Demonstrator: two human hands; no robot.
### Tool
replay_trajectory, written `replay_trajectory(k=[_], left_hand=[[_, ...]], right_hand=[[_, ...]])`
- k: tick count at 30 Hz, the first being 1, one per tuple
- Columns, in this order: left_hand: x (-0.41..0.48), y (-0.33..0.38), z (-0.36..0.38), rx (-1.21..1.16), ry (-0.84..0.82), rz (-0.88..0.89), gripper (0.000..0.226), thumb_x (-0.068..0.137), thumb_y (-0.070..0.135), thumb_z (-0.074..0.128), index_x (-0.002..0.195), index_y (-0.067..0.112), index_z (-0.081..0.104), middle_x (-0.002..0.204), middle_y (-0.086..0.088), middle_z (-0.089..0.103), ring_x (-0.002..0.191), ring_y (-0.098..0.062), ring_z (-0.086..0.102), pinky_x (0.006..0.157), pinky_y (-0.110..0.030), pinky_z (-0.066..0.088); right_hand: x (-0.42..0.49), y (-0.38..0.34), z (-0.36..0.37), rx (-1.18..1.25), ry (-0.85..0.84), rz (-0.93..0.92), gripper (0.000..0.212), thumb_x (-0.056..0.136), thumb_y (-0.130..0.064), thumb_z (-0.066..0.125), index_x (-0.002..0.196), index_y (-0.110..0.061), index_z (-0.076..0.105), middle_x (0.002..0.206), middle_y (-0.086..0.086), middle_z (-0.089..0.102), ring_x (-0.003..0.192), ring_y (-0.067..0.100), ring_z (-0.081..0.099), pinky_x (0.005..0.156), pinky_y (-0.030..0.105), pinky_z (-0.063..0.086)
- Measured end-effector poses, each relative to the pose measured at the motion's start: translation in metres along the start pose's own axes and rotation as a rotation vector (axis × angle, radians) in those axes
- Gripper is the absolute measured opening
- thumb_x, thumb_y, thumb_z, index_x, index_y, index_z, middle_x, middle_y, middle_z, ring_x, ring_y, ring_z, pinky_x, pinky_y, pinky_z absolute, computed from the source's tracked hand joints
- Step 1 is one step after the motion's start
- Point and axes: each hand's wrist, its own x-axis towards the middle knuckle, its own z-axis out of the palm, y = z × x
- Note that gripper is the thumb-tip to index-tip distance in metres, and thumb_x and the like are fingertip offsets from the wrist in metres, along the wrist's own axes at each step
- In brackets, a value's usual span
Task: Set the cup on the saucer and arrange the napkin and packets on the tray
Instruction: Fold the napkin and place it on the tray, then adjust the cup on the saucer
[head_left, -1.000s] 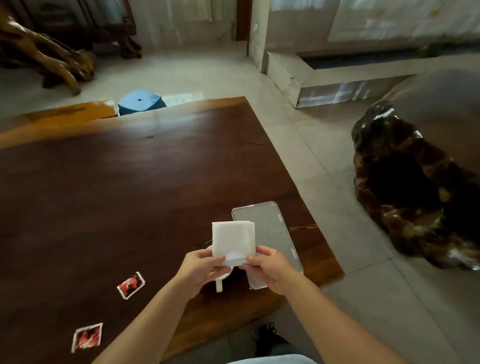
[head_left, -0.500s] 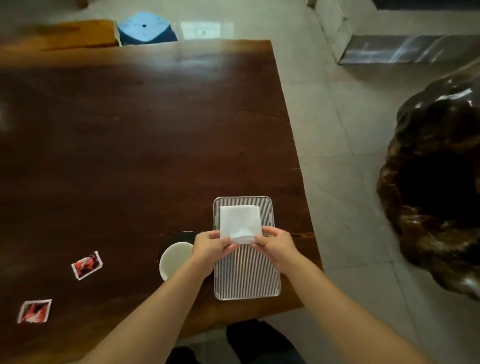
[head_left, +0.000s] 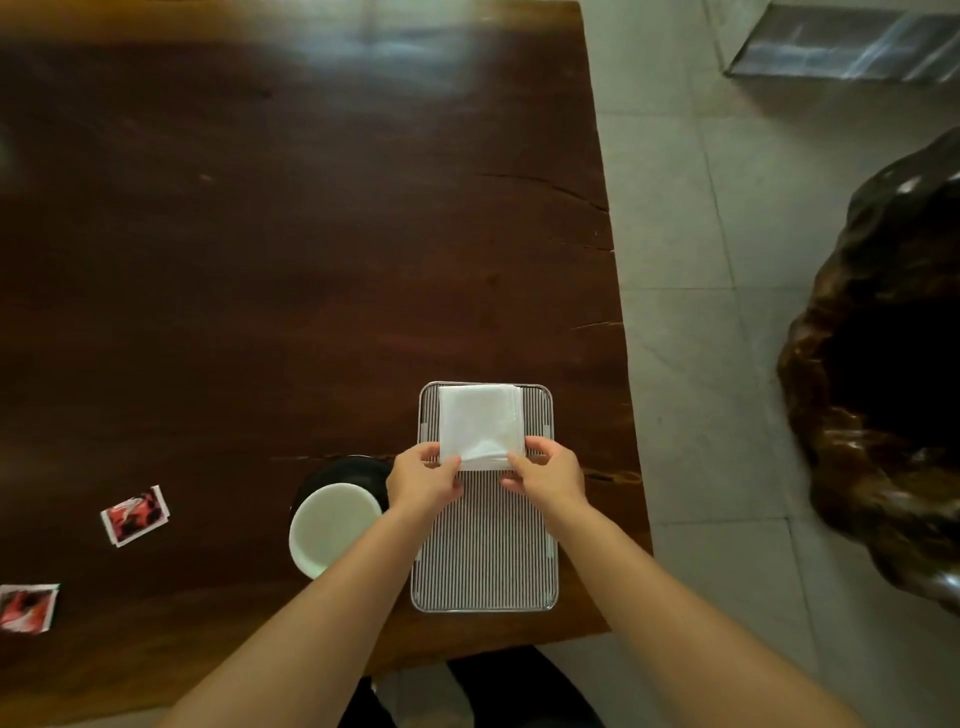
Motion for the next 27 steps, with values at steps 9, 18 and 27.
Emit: replay_trajectory(k=[9, 18, 27], left_hand=[[-0.005, 0.008, -0.004, 0.125, 0.002, -0.022, 0.039, 0.091, 0.019, 0.072, 0.126, 0.01, 0.057, 0.087, 0.003, 0.059, 0.08, -0.019, 0.073, 0.076, -0.037, 0.064], [-0.054, 0.046, -0.061, 0.251, -0.007, 0.12, 0.011, 0.089, 0.019, 0.065, 0.098, 0.014, 0.063, 0.097, -0.01, 0.07, 0.076, -0.022, 0.072, 0.06, -0.032, 0.061], [-0.089, 0.002, -0.173, 0.305, 0.198, 0.158, 0.01, 0.093, 0.031, 0.062, 0.097, 0.022, 0.063, 0.097, 0.0, 0.066, 0.091, -0.018, 0.063, 0.074, -0.033, 0.052]], right_hand=[[-0.009, -0.006, -0.002, -0.319, 0.078, -0.108, 0.034, 0.091, -0.024, 0.071, 0.122, -0.014, 0.059, 0.101, 0.005, 0.065, 0.071, 0.016, 0.072, 0.05, 0.02, 0.057], [-0.05, -0.053, -0.004, -0.351, 0.014, -0.214, 0.006, 0.095, -0.022, 0.06, 0.097, -0.017, 0.062, 0.097, 0.006, 0.065, 0.077, 0.022, 0.068, 0.064, 0.035, 0.062], [-0.121, -0.1, 0.098, -0.609, -0.367, -0.576, 0.012, 0.096, -0.028, 0.062, 0.092, -0.019, 0.068, 0.083, 0.0, 0.069, 0.073, 0.016, 0.065, 0.062, 0.03, 0.052]])
